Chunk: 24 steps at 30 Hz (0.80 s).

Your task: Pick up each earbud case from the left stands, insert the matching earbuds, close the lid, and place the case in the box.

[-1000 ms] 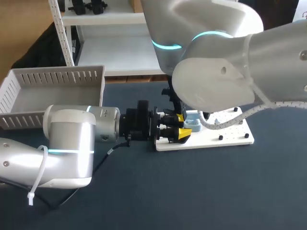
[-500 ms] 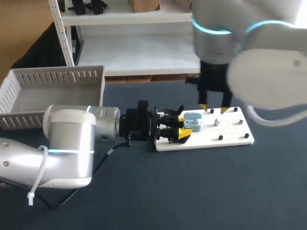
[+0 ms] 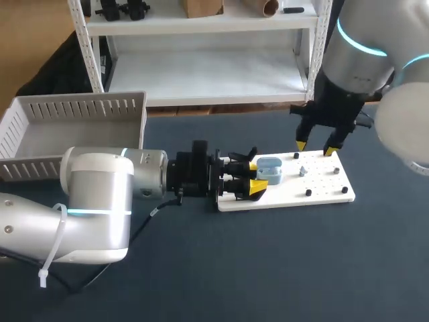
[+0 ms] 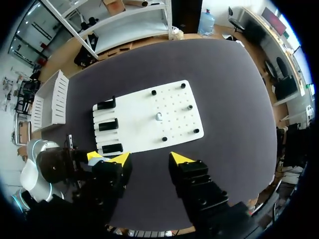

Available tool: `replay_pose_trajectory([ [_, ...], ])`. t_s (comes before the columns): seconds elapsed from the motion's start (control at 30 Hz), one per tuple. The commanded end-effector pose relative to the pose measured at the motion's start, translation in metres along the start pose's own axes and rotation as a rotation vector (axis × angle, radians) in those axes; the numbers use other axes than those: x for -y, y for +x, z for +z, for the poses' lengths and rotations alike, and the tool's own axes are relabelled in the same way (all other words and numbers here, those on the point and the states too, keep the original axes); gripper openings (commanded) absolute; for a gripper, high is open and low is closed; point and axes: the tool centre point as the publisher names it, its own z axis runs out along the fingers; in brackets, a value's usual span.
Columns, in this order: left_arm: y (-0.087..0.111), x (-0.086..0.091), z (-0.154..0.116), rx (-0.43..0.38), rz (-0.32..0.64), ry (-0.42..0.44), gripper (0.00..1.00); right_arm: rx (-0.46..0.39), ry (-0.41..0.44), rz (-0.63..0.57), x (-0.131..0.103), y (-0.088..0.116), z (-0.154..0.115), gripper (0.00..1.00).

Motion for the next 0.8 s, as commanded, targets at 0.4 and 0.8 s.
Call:
replay_pose_trajectory([
  [0.4, 0.001, -0.001, 0.0, 0.002, 0.001, 0.002, 0.0, -0.016, 0.024, 0.073, 0.008, -0.026, 0.055, 0.54],
  [0.8, 0.001, -0.001, 0.0, 0.002, 0.001, 0.002, 0.0, -0.002, 0.031, 0.166, 0.01, -0.024, 0.087, 0.48],
])
